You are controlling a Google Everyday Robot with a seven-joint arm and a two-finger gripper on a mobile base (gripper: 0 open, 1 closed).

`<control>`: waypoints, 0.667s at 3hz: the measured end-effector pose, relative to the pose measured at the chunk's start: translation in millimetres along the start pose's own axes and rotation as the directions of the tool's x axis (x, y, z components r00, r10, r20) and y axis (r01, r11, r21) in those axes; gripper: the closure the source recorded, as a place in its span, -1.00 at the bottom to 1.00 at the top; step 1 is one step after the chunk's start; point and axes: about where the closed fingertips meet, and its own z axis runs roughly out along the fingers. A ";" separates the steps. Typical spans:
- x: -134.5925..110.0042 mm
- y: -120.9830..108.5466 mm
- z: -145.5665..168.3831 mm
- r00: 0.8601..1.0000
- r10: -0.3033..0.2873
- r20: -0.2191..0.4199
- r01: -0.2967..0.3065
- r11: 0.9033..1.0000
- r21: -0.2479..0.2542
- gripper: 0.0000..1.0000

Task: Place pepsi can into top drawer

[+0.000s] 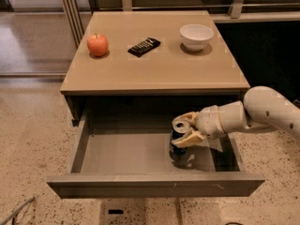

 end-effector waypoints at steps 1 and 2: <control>10.6 0.7 9.9 1.000 -0.015 0.015 0.015 1.000 -0.005 1.00; 23.1 3.0 18.2 1.000 -0.025 0.018 0.025 1.000 -0.012 1.00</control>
Offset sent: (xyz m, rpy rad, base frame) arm 0.0018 -0.0032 -0.0470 0.0108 -0.0240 0.0310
